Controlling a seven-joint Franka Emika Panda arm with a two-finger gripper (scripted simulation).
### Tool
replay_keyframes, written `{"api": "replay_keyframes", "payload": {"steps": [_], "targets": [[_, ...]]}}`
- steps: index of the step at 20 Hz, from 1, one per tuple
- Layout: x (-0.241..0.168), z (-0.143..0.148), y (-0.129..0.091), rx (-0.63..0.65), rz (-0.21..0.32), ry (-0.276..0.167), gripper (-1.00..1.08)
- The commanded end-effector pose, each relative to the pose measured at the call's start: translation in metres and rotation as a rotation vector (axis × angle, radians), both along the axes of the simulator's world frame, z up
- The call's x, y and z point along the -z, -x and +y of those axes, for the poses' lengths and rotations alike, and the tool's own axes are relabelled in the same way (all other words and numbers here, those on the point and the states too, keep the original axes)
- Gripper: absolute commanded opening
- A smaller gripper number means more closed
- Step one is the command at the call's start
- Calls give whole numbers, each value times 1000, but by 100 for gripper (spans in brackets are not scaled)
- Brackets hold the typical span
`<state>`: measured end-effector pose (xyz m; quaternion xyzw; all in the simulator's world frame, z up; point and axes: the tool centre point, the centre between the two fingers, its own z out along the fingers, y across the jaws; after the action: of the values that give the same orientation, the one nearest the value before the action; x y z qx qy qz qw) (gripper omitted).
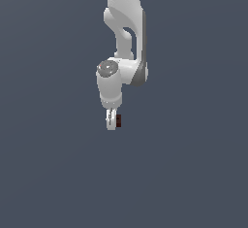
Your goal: Pick up the object and move it to a goal position.
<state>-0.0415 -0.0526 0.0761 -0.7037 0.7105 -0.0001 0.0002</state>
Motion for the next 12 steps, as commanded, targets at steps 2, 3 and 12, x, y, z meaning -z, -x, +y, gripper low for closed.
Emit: {"api": "replay_keyframes", "payload": {"steps": [2, 3, 12], "targets": [[7, 0, 0, 1, 1, 0, 100], [11, 0, 1, 1, 1, 0, 100], [47, 0, 1, 5, 1, 0, 100]]}}
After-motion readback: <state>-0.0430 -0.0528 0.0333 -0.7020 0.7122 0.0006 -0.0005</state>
